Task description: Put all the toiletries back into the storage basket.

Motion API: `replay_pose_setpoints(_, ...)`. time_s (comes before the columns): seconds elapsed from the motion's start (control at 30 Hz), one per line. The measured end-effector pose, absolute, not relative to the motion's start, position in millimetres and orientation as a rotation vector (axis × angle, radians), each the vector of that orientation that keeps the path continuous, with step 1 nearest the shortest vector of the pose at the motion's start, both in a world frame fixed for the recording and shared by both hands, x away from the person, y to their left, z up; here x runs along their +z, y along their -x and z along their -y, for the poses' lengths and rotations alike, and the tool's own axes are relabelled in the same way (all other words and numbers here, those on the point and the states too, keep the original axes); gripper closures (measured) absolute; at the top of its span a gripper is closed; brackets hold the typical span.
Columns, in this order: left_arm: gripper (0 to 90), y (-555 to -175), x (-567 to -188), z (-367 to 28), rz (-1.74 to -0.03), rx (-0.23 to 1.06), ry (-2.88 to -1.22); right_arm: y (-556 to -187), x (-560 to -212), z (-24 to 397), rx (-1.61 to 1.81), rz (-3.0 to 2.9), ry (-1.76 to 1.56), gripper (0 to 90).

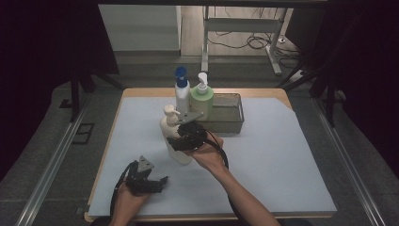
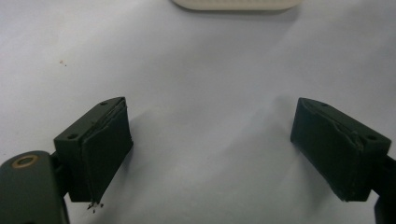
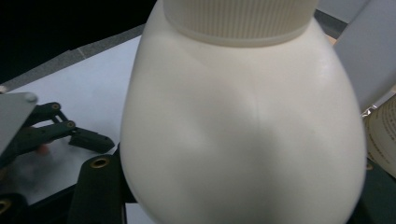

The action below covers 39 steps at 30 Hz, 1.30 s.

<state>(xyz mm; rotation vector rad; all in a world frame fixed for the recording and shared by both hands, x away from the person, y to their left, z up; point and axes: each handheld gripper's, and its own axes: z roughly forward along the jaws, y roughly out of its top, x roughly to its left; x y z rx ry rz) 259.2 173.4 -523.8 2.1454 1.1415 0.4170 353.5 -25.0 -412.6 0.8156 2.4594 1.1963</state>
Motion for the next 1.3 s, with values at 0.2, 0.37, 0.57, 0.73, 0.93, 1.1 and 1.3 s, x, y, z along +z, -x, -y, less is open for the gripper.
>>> replay_pose_setpoints(0.2, 12.0, -259, -524, -173, -1.145, 0.417, -2.139, -345, -403, 34, 1.205, -2.467, -0.805, 36.9)
replay_pose_setpoints(0.37, 12.0, -259, -524, -173, -1.145, 0.417, -2.138, -340, -396, 43, 1.213, -2.469, -0.800, 36.9)
replay_pose_setpoints(0.57, 12.1, -259, -524, -173, -1.145, 0.417, -2.140, -334, -388, 57, 1.218, -2.465, -0.803, 36.9)
replay_pose_setpoints(0.73, 12.1, -259, -524, -173, -1.146, 0.418, -2.138, -332, -381, 69, 1.222, -2.460, -0.818, 36.9)
replay_pose_setpoints(0.93, 12.1, -259, -524, -173, -1.147, 0.418, -2.137, -330, -375, 83, 1.219, -2.452, -0.847, 37.0)
replay_pose_setpoints(1.1, 12.0, -259, -524, -173, -1.147, 0.418, -2.137, -329, -371, 97, 1.208, -2.436, -0.865, 37.0)
replay_pose_setpoints(1.3, 12.0, -259, -524, -173, -1.147, 0.418, -2.137, -328, -367, 114, 1.200, -2.419, -0.894, 37.0)
